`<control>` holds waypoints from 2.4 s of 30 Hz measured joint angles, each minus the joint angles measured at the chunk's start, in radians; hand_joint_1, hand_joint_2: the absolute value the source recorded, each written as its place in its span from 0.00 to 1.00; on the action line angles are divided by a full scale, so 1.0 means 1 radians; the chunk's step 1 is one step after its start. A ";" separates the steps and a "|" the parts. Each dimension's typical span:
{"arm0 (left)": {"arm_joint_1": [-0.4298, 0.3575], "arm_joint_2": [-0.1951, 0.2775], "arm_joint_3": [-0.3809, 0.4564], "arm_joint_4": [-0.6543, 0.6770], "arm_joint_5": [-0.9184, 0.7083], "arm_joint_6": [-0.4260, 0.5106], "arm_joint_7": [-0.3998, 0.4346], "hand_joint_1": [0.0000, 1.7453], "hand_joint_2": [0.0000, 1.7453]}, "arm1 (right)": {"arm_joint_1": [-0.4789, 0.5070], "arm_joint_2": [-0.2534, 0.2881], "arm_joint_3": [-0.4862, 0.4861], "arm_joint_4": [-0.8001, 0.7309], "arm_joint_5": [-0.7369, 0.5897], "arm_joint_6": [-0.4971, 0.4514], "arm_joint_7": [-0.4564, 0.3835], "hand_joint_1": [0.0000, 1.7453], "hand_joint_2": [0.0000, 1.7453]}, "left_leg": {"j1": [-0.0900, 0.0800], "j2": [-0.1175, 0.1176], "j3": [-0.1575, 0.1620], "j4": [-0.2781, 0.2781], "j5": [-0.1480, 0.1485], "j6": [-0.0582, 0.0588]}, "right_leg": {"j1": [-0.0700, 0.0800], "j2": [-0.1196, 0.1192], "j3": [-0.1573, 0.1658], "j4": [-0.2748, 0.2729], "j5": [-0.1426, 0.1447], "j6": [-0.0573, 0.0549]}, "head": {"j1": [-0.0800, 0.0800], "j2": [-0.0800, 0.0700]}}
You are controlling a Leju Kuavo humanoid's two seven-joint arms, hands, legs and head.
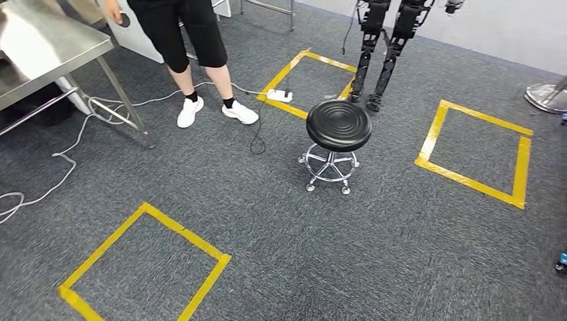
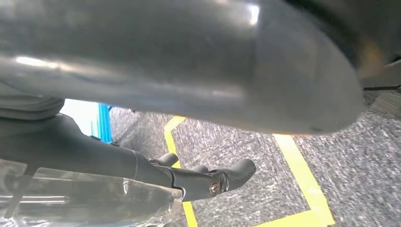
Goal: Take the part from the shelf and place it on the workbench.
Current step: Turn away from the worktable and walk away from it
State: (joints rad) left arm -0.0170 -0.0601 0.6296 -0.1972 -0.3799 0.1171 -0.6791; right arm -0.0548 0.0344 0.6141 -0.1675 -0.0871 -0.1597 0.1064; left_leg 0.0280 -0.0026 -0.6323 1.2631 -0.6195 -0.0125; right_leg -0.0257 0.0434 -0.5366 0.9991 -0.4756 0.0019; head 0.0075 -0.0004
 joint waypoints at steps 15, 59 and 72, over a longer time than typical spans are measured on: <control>0.005 -0.005 0.006 0.001 -0.019 -0.003 0.023 0.00 0.00 | -0.001 0.005 0.008 0.001 -0.016 0.001 0.009 0.00 0.00 | -0.005 0.053 0.084 -0.243 0.121 0.055 | 0.004 -0.033 -0.154 0.281 -0.108 0.043 | 0.011 0.000; 0.008 -0.007 0.050 -0.002 -0.045 0.002 0.086 0.00 0.00 | 0.003 0.005 -0.033 0.003 -0.049 0.001 -0.005 0.00 0.00 | 0.004 0.008 0.008 -0.001 -0.040 0.001 | 0.010 -0.023 -0.032 0.022 0.004 -0.015 | 0.002 0.000; 0.007 -0.010 0.072 -0.002 -0.043 0.014 0.101 0.00 0.00 | -0.003 0.005 -0.016 0.003 -0.035 0.017 0.003 0.00 0.00 | -0.006 -0.006 0.117 -0.258 0.110 0.057 | 0.016 -0.001 -0.117 0.139 -0.034 0.012 | 0.009 0.000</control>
State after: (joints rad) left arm -0.0104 -0.0698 0.7021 -0.1995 -0.4232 0.1316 -0.5782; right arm -0.0575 0.0397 0.5981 -0.1640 -0.1217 -0.1423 0.1098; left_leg 0.0225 -0.0084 -0.5151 1.0049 -0.5091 0.0449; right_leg -0.0093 0.0429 -0.6537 1.1383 -0.5092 0.0143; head 0.0163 -0.0004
